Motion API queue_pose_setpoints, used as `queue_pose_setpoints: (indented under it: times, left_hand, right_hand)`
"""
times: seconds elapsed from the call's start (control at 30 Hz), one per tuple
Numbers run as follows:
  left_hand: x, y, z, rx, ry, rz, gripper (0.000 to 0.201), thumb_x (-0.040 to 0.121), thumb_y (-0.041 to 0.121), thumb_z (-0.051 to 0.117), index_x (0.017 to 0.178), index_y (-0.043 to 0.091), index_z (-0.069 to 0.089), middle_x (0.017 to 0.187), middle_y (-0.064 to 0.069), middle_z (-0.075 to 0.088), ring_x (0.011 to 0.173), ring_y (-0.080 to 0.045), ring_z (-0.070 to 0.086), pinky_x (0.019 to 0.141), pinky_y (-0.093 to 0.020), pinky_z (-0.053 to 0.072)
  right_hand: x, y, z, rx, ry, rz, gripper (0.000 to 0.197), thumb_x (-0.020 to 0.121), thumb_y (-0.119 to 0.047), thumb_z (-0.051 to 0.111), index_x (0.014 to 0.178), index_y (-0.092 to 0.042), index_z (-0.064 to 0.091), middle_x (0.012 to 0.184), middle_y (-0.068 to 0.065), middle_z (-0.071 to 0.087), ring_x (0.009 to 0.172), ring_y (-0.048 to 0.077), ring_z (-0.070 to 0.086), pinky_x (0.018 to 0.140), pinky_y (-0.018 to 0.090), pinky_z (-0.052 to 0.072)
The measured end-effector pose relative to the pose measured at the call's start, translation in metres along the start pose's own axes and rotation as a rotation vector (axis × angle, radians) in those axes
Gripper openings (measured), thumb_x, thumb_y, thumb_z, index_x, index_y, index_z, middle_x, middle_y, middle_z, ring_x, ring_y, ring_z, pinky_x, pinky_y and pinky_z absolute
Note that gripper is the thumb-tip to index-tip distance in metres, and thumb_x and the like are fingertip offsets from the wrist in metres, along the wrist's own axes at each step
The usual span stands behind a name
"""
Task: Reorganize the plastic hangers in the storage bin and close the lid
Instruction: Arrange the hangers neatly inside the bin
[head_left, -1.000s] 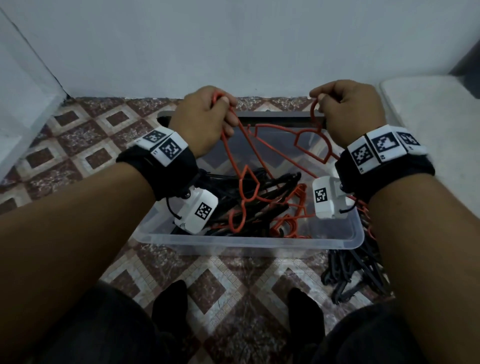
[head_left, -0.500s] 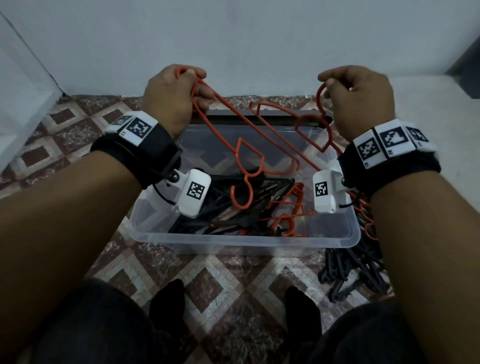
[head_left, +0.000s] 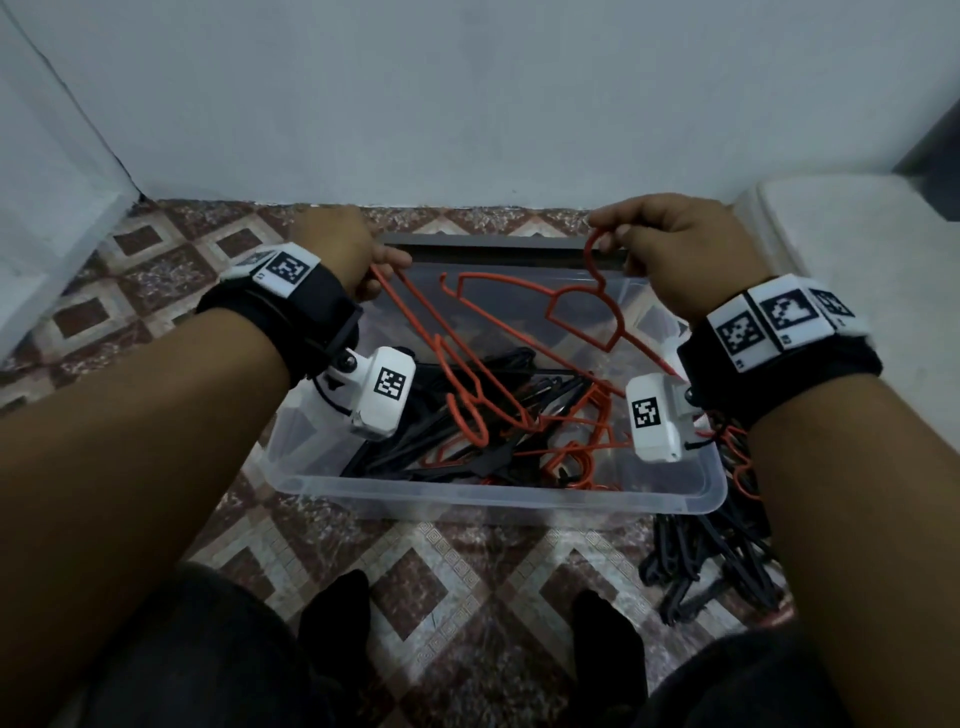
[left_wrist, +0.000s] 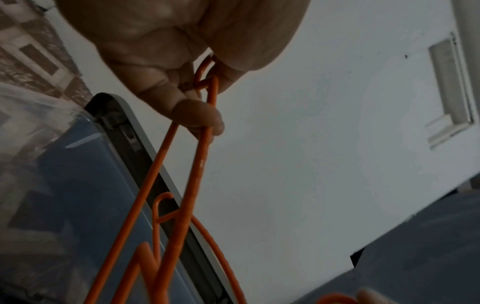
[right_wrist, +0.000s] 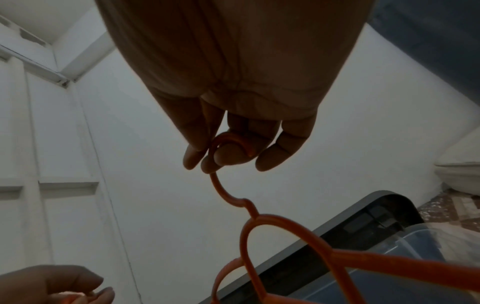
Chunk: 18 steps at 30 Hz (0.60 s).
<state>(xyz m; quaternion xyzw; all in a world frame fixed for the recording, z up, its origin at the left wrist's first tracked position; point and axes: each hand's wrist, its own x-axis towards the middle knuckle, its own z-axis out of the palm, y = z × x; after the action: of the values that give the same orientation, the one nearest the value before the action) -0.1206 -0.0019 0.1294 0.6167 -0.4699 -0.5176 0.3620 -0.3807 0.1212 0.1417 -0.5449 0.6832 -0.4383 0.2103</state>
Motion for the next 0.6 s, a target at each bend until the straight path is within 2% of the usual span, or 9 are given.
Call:
queue_pose_setpoints:
  times: [0.07,0.13,0.23,0.27,0.3,0.37,0.47,0.53,0.6]
  left_hand:
    - [-0.001,-0.003,0.000,-0.091,-0.026,-0.073,0.022,0.094,0.010,0.033,0.075,0.007,0.045,0.058,-0.009,0.069,0.042,-0.016,0.051,0.039,-0.017,0.040]
    - [0.004,-0.005,-0.004,-0.177,-0.016,-0.099,0.019,0.092,0.011,0.035,0.076,0.008,0.044,0.053,-0.009,0.067,0.046,-0.015,0.058,0.040,-0.018,0.046]
    - [0.011,-0.009,-0.009,-0.327,0.032,-0.129,0.018,0.098,0.018,0.039,0.082,0.011,0.043,0.055,-0.014,0.067,0.054,-0.019,0.069,0.041,-0.023,0.051]
    - [0.013,-0.011,-0.011,-0.372,0.039,-0.144,0.021,0.100,0.021,0.039,0.082,0.011,0.043,0.053,-0.013,0.066,0.056,-0.020,0.070,0.042,-0.025,0.052]
    - [0.014,-0.012,-0.012,-0.409,0.046,-0.155,0.023,0.101,0.023,0.040,0.082,0.011,0.044,0.049,-0.012,0.064,0.056,-0.022,0.071,0.044,-0.026,0.053]
    - [0.015,-0.013,-0.013,-0.469,0.056,-0.181,0.025,0.102,0.023,0.040,0.081,0.010,0.044,0.044,-0.010,0.061,0.055,-0.024,0.071,0.047,-0.029,0.055]
    - [0.015,-0.015,-0.014,-0.524,0.053,-0.213,0.026,0.103,0.024,0.039,0.083,0.007,0.045,0.046,-0.012,0.062,0.055,-0.027,0.071,0.047,-0.030,0.056]
    - [0.012,-0.013,-0.012,-0.551,0.040,-0.223,0.021,0.104,0.024,0.038,0.095,0.008,0.049,0.047,-0.010,0.061,0.053,-0.027,0.070,0.047,-0.030,0.056]
    - [0.009,-0.012,-0.009,-0.570,0.029,-0.231,0.026,0.104,0.023,0.036,0.123,0.012,0.051,0.063,-0.011,0.061,0.056,-0.027,0.070,0.050,-0.031,0.057]
  right_hand:
    - [-0.001,0.000,0.001,0.025,-0.042,-0.013,0.031,0.091,-0.005,0.053,0.095,-0.026,0.074,0.089,-0.002,0.075,0.074,0.014,0.065,0.069,0.026,0.053]
    - [-0.003,-0.003,0.002,0.023,-0.093,-0.031,0.026,0.092,-0.009,0.057,0.090,-0.029,0.074,0.090,-0.008,0.074,0.084,0.013,0.070,0.073,0.029,0.056]
    - [-0.007,-0.007,0.003,-0.091,-0.198,-0.067,0.011,0.092,-0.026,0.064,0.094,-0.025,0.075,0.093,0.000,0.074,0.092,0.021,0.068,0.086,0.043,0.055]
    - [-0.008,-0.008,0.004,-0.123,-0.227,-0.077,0.012,0.091,-0.031,0.066,0.095,-0.024,0.075,0.092,0.001,0.074,0.090,0.021,0.068,0.086,0.043,0.055]
    - [-0.009,-0.009,0.005,-0.134,-0.249,-0.083,0.013,0.089,-0.036,0.067,0.095,-0.026,0.074,0.090,-0.001,0.074,0.088,0.017,0.068,0.085,0.039,0.055]
    - [-0.012,-0.012,0.006,-0.136,-0.295,-0.089,0.014,0.085,-0.043,0.070,0.091,-0.030,0.073,0.083,-0.012,0.073,0.081,0.004,0.067,0.076,0.022,0.052]
    - [-0.014,-0.014,0.009,-0.206,-0.362,-0.129,0.021,0.078,-0.049,0.074,0.089,-0.032,0.071,0.068,-0.032,0.063,0.062,-0.009,0.056,0.058,0.003,0.039]
    - [-0.014,-0.014,0.010,-0.254,-0.362,-0.157,0.018,0.077,-0.046,0.076,0.089,-0.033,0.070,0.066,-0.035,0.060,0.060,-0.011,0.054,0.055,0.003,0.038]
    - [-0.012,-0.012,0.011,-0.296,-0.332,-0.174,0.009,0.081,-0.041,0.075,0.084,-0.034,0.071,0.075,-0.023,0.066,0.064,-0.002,0.058,0.058,0.014,0.045]
